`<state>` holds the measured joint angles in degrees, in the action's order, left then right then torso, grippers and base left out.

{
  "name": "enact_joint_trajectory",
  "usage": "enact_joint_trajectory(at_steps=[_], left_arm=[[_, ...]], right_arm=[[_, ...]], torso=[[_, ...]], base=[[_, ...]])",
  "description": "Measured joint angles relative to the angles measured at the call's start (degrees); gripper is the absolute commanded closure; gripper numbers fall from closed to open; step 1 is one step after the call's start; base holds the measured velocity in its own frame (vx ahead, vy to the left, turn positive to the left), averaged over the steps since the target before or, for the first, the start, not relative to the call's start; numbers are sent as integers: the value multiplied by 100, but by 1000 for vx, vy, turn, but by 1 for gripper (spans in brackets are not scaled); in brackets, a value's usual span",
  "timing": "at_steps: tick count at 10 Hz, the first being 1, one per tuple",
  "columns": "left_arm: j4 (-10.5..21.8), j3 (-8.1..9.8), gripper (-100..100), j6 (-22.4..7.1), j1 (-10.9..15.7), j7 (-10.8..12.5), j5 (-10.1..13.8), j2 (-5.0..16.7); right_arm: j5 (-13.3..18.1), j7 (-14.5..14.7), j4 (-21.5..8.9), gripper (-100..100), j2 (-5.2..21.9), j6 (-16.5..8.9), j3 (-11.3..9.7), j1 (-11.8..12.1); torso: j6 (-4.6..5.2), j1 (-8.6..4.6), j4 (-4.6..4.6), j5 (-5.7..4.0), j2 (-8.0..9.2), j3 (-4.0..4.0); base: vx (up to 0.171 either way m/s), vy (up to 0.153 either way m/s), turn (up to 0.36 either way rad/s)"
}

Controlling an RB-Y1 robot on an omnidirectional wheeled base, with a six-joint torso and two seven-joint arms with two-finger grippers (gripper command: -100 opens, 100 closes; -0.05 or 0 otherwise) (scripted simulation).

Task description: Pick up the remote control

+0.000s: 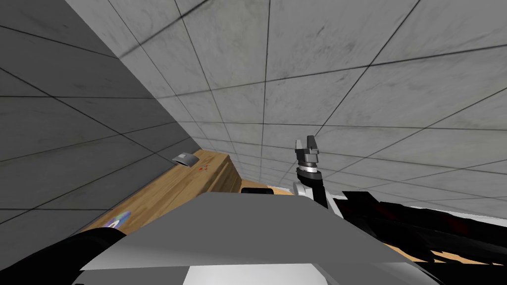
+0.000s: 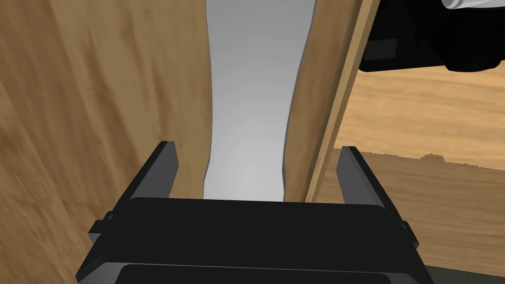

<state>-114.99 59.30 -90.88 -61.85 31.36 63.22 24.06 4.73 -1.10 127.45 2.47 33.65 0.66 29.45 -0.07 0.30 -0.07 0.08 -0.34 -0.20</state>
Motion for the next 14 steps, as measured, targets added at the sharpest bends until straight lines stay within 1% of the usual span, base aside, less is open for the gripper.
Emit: enact_joint_trajectory(at_steps=[2, 3, 4, 7, 8, 12, 13, 14], left_arm=[[53, -5, -100, -242, 33, 102, 21, -12], [57, -7, 0, -264, 35, 111, 22, -13], [57, -6, -100, -261, 35, 110, 21, -12], [358, -223, -100, -34, 190, -9, -184, -36], [369, -229, 100, -18, 194, -20, -190, -37], [367, -232, 100, -22, 193, -20, -188, -39], [367, -232, 0, -22, 193, -20, -188, -39], [368, -232, 100, -22, 193, -20, -188, -39]], right_arm=[[0, 0, 0, 0, -1, 0, 0, 0], [0, 0, 0, 0, -1, 0, -1, 0], [0, 0, 0, 0, -1, 0, -1, -1], [0, 0, 0, 0, -1, 0, -1, -1], [0, 0, 0, 0, -1, 0, -1, -1], [0, 0, 0, 0, -1, 0, -1, -1], [0, 0, 0, 0, -1, 0, -1, -1], [0, 0, 0, 0, -1, 0, -1, -1]], torso=[[-1, -19, 3, -4, 10, 6], [-3, -30, 5, -7, 20, 12], [-3, -36, 6, -8, 27, 16], [-3, -42, 9, -10, 36, 21], [-3, -41, 8, -10, 35, 21], [-3, -36, 8, -10, 34, 20], [-3, -36, 8, -11, 34, 20], [-3, -36, 8, -11, 33, 20]], base=[[36, 26, -54], [0, 0, 0], [-1, -4, -22], [-7, -9, -14], [0, 0, 0], [0, 0, 0], [0, 0, 0], [7, 5, 27]])
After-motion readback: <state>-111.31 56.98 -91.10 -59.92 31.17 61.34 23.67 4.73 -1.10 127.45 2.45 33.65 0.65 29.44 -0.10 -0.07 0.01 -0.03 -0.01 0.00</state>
